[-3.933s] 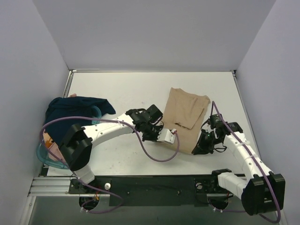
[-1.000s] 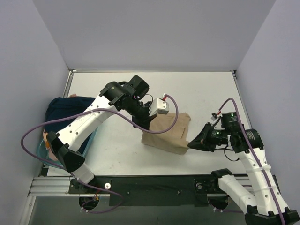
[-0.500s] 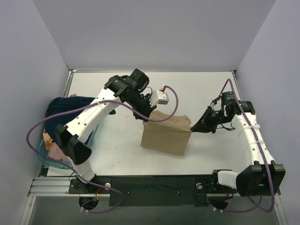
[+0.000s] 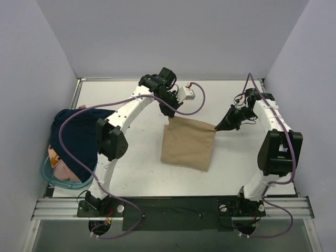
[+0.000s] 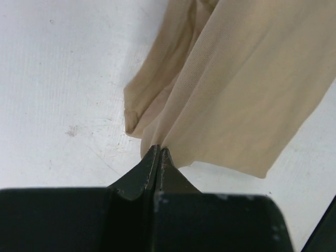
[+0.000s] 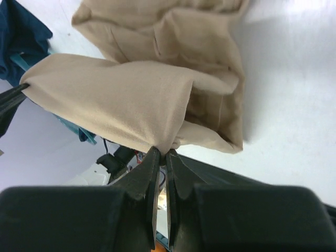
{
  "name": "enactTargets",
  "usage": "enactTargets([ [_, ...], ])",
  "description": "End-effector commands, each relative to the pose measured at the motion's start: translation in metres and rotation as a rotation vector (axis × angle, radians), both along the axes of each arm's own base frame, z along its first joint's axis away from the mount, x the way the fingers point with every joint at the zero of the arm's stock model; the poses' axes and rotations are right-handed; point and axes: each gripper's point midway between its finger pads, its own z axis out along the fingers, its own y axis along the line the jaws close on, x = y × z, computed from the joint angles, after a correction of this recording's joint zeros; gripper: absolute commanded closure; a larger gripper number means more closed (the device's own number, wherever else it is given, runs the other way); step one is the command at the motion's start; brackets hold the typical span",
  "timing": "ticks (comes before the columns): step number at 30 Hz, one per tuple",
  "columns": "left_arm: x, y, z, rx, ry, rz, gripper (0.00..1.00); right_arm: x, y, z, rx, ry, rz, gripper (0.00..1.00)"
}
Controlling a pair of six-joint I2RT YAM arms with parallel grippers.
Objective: Fold and stack the t-shirts
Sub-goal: Fold the long partially folded tshirt into a neat square
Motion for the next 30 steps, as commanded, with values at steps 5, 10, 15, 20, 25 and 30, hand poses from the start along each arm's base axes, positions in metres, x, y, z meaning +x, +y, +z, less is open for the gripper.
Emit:
enactTargets([
  [5, 0.051, 0.021, -0.023, 0.046, -0.063, 0.085, 1.00, 0.051, -0.014, -0.034, -0.033, 0.033, -0.007, 1.00],
  [10, 0.059, 0.025, -0.048, 0.078, -0.035, 0.124, 1.00, 0.077, -0.014, -0.046, -0.034, 0.033, -0.027, 1.00],
  [15, 0.065, 0.029, -0.065, 0.103, -0.020, 0.169, 1.00, 0.096, -0.011, -0.063, -0.049, 0.044, -0.040, 1.00],
  [20, 0.075, 0.031, -0.071, 0.121, -0.042, 0.203, 0.92, 0.111, -0.016, -0.077, -0.096, 0.045, -0.049, 0.71],
  [25, 0.108, 0.034, -0.040, 0.090, -0.166, 0.317, 0.63, 0.145, -0.031, -0.033, -0.192, -0.151, -0.026, 0.54],
  [30, 0.106, 0.030, -0.010, 0.012, -0.175, 0.404, 0.56, 0.127, -0.022, -0.002, -0.282, -0.276, 0.063, 0.61],
])
